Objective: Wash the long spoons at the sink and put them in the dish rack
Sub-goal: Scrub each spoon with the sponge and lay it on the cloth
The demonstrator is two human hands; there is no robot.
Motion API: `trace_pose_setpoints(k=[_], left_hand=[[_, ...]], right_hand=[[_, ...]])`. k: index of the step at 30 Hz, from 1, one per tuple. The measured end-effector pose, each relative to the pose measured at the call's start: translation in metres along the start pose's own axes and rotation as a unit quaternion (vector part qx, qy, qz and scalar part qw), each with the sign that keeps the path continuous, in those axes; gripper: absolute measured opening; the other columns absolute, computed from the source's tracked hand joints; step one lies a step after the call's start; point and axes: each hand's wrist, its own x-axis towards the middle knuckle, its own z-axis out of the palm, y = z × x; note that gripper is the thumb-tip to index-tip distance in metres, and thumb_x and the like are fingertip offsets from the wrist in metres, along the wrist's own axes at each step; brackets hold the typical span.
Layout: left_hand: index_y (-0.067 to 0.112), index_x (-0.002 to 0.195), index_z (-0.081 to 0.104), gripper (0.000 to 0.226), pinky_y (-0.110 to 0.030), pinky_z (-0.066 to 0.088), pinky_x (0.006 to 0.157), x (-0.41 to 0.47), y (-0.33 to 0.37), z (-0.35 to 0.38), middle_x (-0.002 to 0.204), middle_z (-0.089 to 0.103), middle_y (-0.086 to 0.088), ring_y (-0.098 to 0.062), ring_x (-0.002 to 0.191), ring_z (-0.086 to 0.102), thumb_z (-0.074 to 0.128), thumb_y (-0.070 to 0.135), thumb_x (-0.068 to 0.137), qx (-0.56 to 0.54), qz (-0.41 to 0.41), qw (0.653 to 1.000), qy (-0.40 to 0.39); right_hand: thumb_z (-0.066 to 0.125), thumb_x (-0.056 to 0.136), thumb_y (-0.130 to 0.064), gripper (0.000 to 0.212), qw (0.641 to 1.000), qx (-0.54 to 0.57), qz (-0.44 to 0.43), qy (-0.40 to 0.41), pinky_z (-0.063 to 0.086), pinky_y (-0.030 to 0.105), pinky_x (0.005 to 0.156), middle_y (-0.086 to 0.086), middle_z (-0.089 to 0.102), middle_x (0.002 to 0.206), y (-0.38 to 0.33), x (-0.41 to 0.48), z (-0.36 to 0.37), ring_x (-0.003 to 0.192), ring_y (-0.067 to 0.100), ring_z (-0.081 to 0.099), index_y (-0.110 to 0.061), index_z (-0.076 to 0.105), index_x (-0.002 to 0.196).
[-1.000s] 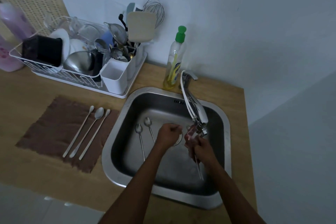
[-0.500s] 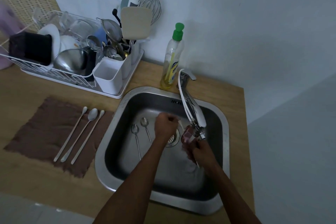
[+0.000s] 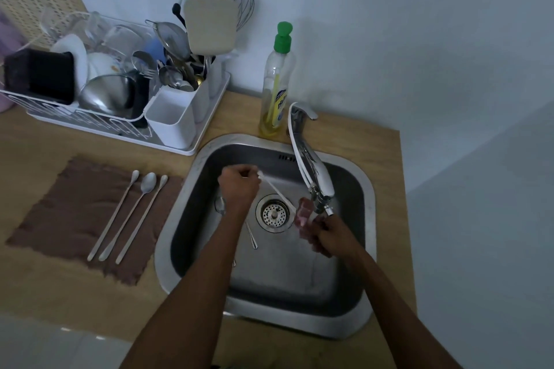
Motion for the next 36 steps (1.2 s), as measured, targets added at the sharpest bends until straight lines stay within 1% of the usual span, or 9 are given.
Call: trace_pose_setpoints(k=[4, 7, 11, 14, 16, 19, 25, 31, 36], left_hand=[[0.013, 0.085, 0.075, 0.01, -0.039, 0.062, 0.067, -0.004, -0.01, 0.002, 0.068, 0.072, 0.001, -0.012, 0.061, 0.071, 0.067, 0.02, 0.088, 0.06, 0.029, 0.998, -0.02], [0.015, 0.082, 0.075, 0.014, -0.04, 0.061, 0.066, -0.01, -0.016, 0.011, 0.069, 0.073, 0.002, -0.014, 0.061, 0.071, 0.067, 0.026, 0.086, 0.069, 0.049, 0.996, -0.026], [0.022, 0.076, 0.069, 0.013, -0.042, 0.062, 0.065, -0.007, -0.016, 0.004, 0.072, 0.073, -0.004, -0.018, 0.061, 0.072, 0.068, 0.015, 0.087, 0.013, -0.022, 1.0, -0.007], [0.015, 0.078, 0.061, 0.015, -0.048, 0.061, 0.063, -0.024, -0.024, 0.012, 0.075, 0.07, -0.015, -0.029, 0.063, 0.072, 0.061, 0.011, 0.093, -0.04, -0.063, 0.994, -0.077], [0.008, 0.085, 0.055, 0.011, -0.04, 0.061, 0.059, -0.048, -0.023, 0.022, 0.075, 0.067, -0.019, -0.029, 0.058, 0.07, 0.054, 0.004, 0.096, -0.122, -0.104, 0.979, -0.123], [0.007, 0.094, 0.058, 0.011, -0.029, 0.061, 0.059, -0.081, -0.02, 0.04, 0.083, 0.067, -0.021, -0.023, 0.06, 0.069, 0.056, -0.004, 0.092, -0.214, -0.17, 0.947, -0.168], [0.001, 0.11, 0.062, 0.026, -0.024, 0.059, 0.06, -0.111, -0.017, 0.063, 0.094, 0.071, -0.024, -0.023, 0.068, 0.071, 0.069, -0.001, 0.085, -0.281, -0.231, 0.909, -0.205], [0.0, 0.093, 0.067, 0.007, -0.022, 0.059, 0.059, -0.101, -0.019, 0.052, 0.081, 0.069, -0.015, -0.019, 0.064, 0.068, 0.065, 0.007, 0.091, -0.269, -0.213, 0.926, -0.155], [-0.001, 0.098, 0.07, 0.015, -0.022, 0.057, 0.054, -0.069, -0.016, 0.026, 0.081, 0.072, -0.016, -0.014, 0.058, 0.069, 0.068, 0.011, 0.09, -0.206, -0.152, 0.96, -0.115]], right_hand=[[0.052, 0.102, -0.018, 0.023, 1.0, -0.011, 0.007, 0.025, 0.044, 0.022, 0.045, 0.004, 0.07, 0.067, -0.001, 0.004, 0.008, 0.048, 0.008, 0.056, -0.008, 0.068, 0.089], [0.054, 0.102, -0.019, 0.023, 0.998, 0.039, 0.01, 0.046, 0.035, 0.018, 0.036, -0.003, 0.063, 0.055, -0.012, 0.01, 0.019, 0.04, 0.006, 0.051, -0.018, 0.067, 0.083], [0.051, 0.103, -0.028, 0.029, 0.999, -0.008, -0.018, 0.047, 0.039, 0.02, 0.039, 0.007, 0.067, 0.061, -0.004, -0.002, 0.006, 0.042, 0.008, 0.051, -0.021, 0.065, 0.079], [0.05, 0.103, -0.03, 0.023, 0.995, -0.055, -0.029, 0.074, 0.042, 0.017, 0.045, -0.001, 0.061, 0.059, 0.012, -0.018, -0.01, 0.049, 0.009, 0.052, -0.024, 0.067, 0.09], [0.051, 0.103, -0.033, 0.023, 0.991, -0.092, -0.022, 0.09, 0.045, 0.014, 0.052, -0.002, 0.063, 0.065, 0.026, -0.026, -0.021, 0.057, 0.011, 0.058, -0.023, 0.068, 0.092], [0.052, 0.102, -0.031, 0.025, 0.984, -0.149, 0.012, 0.099, 0.049, 0.028, 0.066, 0.0, 0.066, 0.074, 0.047, -0.035, -0.039, 0.071, 0.019, 0.064, -0.024, 0.066, 0.083], [0.049, 0.104, -0.027, 0.027, 0.983, -0.159, 0.043, 0.084, 0.04, 0.02, 0.056, 0.0, 0.068, 0.076, 0.053, -0.062, -0.065, 0.064, 0.009, 0.061, -0.018, 0.071, 0.091], [0.05, 0.104, -0.03, 0.022, 0.988, -0.143, 0.008, 0.057, 0.051, 0.027, 0.068, 0.0, 0.068, 0.078, 0.048, -0.052, -0.047, 0.069, 0.013, 0.064, -0.024, 0.067, 0.09], [0.046, 0.105, -0.029, 0.022, 0.996, -0.082, -0.024, 0.014, 0.051, 0.024, 0.059, 0.0, 0.072, 0.081, 0.025, -0.019, -0.018, 0.068, 0.016, 0.066, -0.022, 0.067, 0.107]])
